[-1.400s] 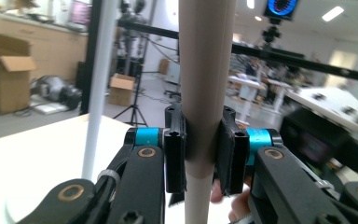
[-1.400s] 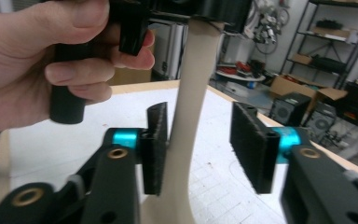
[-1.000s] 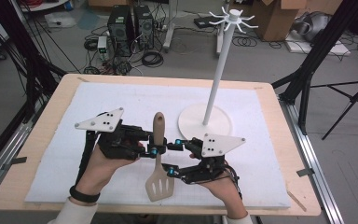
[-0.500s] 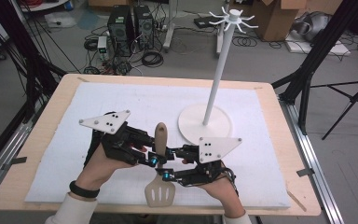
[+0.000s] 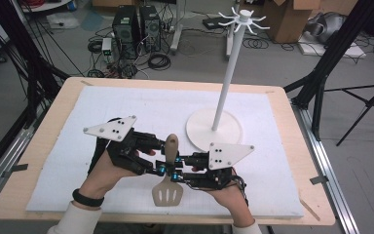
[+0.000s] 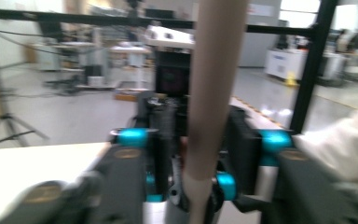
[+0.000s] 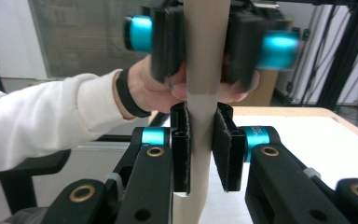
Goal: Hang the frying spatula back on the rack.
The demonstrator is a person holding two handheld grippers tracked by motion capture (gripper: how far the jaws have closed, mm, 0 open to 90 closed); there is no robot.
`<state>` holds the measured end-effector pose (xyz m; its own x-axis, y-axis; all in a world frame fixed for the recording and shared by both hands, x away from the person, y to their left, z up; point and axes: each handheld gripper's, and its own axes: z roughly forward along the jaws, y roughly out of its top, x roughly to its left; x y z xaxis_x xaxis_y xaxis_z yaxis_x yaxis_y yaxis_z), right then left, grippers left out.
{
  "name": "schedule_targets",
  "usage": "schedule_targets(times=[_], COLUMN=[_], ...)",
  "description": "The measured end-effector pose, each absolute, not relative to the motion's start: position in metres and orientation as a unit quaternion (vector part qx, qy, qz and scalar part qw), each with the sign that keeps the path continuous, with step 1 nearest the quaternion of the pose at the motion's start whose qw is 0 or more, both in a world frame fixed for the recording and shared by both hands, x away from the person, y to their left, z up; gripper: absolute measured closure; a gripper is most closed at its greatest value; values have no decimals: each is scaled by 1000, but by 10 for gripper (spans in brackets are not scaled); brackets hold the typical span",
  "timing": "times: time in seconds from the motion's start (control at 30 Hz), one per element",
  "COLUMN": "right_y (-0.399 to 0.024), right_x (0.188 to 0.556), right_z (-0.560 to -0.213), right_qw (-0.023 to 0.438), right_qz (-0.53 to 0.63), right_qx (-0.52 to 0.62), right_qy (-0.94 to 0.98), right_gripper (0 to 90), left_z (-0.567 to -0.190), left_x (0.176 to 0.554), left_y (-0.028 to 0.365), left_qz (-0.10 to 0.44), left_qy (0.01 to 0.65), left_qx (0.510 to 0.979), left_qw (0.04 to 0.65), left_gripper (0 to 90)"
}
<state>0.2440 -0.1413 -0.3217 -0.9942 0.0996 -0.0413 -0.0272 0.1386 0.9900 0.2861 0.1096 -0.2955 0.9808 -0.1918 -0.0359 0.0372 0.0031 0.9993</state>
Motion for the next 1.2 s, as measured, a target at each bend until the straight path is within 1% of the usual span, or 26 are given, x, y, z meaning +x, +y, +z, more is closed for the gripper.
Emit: schedule_targets(times=[0.07,0.2,0.3,0.4,0.47,0.5,0.53,0.57,0.6,0.73,0.93,1.2], right_y=[-145,-155,-164,-174,-180,-180,-187,-187,-192,-204,-218,-228], right_x=[245,248,253,259,264,264,271,271,276,289,308,326], right_z=[-321,-319,-318,-316,-316,-316,-314,-314,-311,-305,-291,-268], right_qw=[49,60,70,82,88,88,94,94,99,106,114,135], right_qz=[659,661,660,656,655,655,653,653,652,648,644,640], right_qx=[28,45,58,74,87,87,99,99,111,128,156,182], right_qy=[750,747,746,746,746,746,745,745,744,743,740,734], right_gripper=[786,786,786,786,786,786,786,786,786,786,786,786], left_z=[-295,-295,-297,-299,-303,-303,-308,-308,-315,-332,-355,-374], left_x=[286,282,276,267,260,260,255,255,251,246,237,227], left_y=[112,131,144,160,170,170,180,180,191,211,233,247], left_qz=[-76,-16,34,93,144,144,174,174,182,187,198,197], left_qy=[-45,7,41,76,105,105,126,126,139,167,203,215], left_qx=[700,696,705,711,717,717,715,715,713,706,711,710], left_qw=[709,717,708,693,674,674,665,665,663,662,644,641], left_gripper=[494,365,262,211,200,183,184,184,184,184,182,181])
